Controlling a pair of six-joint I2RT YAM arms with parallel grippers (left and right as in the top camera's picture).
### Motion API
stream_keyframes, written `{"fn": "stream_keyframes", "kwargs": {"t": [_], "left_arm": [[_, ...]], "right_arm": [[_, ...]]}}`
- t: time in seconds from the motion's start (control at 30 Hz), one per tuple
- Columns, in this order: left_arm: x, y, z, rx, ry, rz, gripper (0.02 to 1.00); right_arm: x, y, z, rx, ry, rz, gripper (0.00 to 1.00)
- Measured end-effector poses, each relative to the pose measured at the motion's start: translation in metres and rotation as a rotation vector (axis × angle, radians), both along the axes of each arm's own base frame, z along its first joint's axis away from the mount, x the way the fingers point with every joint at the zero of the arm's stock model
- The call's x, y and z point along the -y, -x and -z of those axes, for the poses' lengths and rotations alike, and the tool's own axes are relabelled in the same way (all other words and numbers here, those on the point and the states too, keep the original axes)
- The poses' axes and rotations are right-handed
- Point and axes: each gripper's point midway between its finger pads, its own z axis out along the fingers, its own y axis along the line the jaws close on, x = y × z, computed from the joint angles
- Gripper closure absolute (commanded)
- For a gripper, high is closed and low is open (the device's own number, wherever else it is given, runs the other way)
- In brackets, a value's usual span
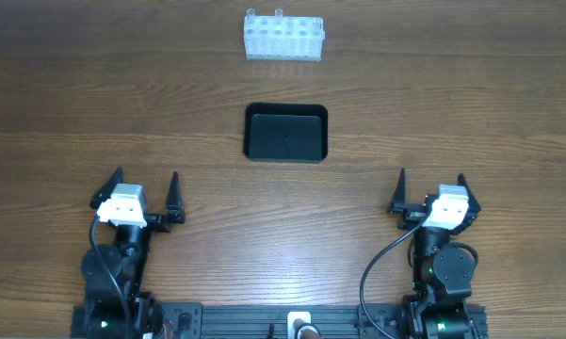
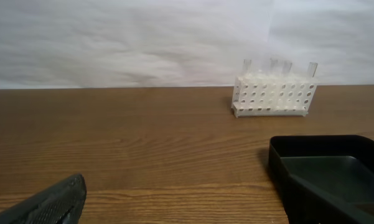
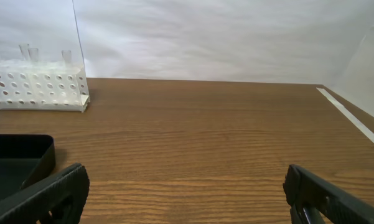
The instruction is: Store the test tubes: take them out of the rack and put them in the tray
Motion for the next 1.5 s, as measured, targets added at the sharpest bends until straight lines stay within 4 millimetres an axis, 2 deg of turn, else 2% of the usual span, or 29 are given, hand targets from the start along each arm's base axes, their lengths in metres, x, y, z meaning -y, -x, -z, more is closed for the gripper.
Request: {"fn": "stream_keyframes", "kwargs": {"t": [1.2,1.27,1.33,1.37,1.43,1.5], "left_arm": [[-0.001,0.000,-0.001,0.003,0.000,-0.008,0.020],[-0.004,-0.001,-0.007,0.030,-0.001,-0.022,0.023],[-0.006,-0.002,-0.029,0.117,0.000,-0.036,0.020],[-0.007,-0.004,-0.051,0.204,-0.003,-0.045,0.020],[-0.007,-0.008,-0.078,0.310,-0.008,-0.046,0.023],[-0.006,-0.017,-0.085,0.322,-0.012,-0.040,0.020]], "right_arm": [[0.000,0.000,0.000,0.000,0.000,0.000,0.007],[0.000,0.000,0.000,0.000,0.000,0.000,0.007],[0.000,0.000,0.000,0.000,0.001,0.000,0.009],[0.000,0.000,0.000,0.001,0.001,0.002,0.009],[0.001,0.000,0.000,0.002,0.001,0.005,0.009],[0.001,0.000,0.000,0.001,0.001,0.007,0.009]]}}
